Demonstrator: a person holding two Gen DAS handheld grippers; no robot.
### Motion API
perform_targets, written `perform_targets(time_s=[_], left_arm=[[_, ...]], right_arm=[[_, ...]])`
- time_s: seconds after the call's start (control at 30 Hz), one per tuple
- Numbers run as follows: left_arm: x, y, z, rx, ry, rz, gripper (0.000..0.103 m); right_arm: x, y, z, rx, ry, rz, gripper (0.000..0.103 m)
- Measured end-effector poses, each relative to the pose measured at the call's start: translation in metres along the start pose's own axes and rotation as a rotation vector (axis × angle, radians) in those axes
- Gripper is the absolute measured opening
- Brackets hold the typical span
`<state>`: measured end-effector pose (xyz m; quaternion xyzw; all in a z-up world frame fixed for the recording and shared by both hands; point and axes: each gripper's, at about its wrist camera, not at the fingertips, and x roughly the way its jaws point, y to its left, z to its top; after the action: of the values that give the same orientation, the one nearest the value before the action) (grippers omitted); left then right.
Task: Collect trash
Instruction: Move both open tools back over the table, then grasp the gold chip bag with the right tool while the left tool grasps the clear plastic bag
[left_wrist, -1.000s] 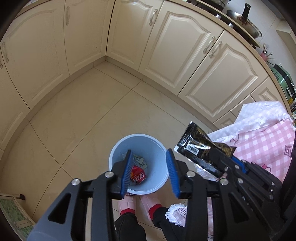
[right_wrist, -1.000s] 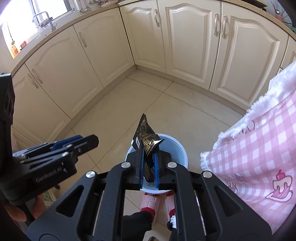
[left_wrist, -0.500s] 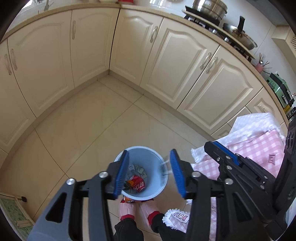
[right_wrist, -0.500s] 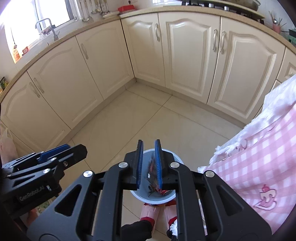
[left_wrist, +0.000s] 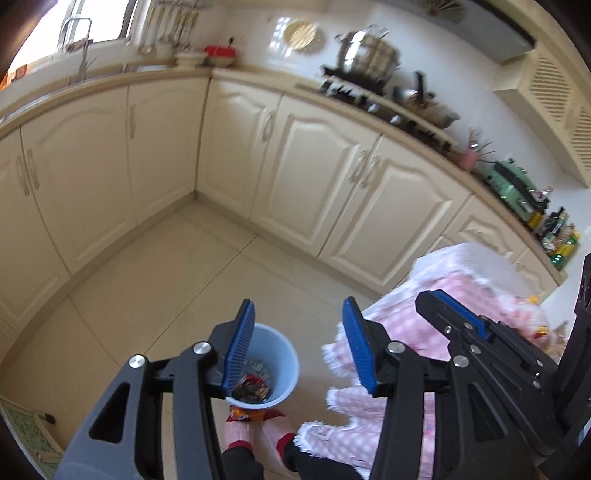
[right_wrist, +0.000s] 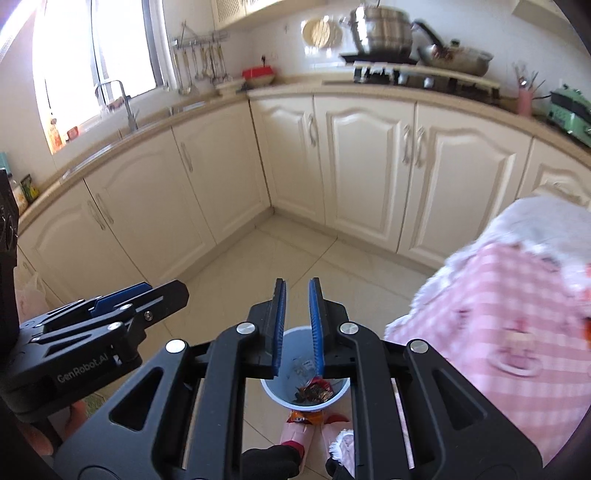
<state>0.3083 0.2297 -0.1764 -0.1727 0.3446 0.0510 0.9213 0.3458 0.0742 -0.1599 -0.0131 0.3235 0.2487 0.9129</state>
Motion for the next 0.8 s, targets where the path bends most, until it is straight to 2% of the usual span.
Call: perform_targets(time_s=[0.1, 0.13, 0.27, 0.43, 0.63, 0.73, 0.8], left_arm=[[-0.020, -0.037, 0.000, 0.053, -0.026, -0.041, 0.051], [-0.025, -0.047, -0.002, 0.070, -0.032, -0.052, 0.052], [-0.032, -0.101, -0.009, 0.147, -0.031, -0.110, 0.061], [-0.019, -0.183, -0.023, 0.260, 0.011, -0.195, 0.064], [0.006, -0.274, -0.044, 0.425, 0.060, -0.296, 0.064], [0.024, -0.318, -0.054, 0.515, 0.073, -0.304, 0.064], [0.034, -0.334, -0.057, 0.543, 0.069, -0.294, 0.064]], right_arm=[[-0.043, -0.019, 0.000, 0.015, -0.059, -0.049, 0.045], [-0.058, -0.028, -0.001, 0.019, -0.078, -0.074, 0.049], [-0.107, -0.077, -0.011, 0.062, -0.119, -0.159, 0.050], [-0.161, -0.149, -0.030, 0.128, -0.166, -0.310, 0.053], [-0.211, -0.233, -0.055, 0.252, -0.206, -0.441, 0.056], [-0.229, -0.273, -0.068, 0.318, -0.217, -0.495, 0.057], [-0.235, -0.291, -0.075, 0.345, -0.218, -0.517, 0.057]])
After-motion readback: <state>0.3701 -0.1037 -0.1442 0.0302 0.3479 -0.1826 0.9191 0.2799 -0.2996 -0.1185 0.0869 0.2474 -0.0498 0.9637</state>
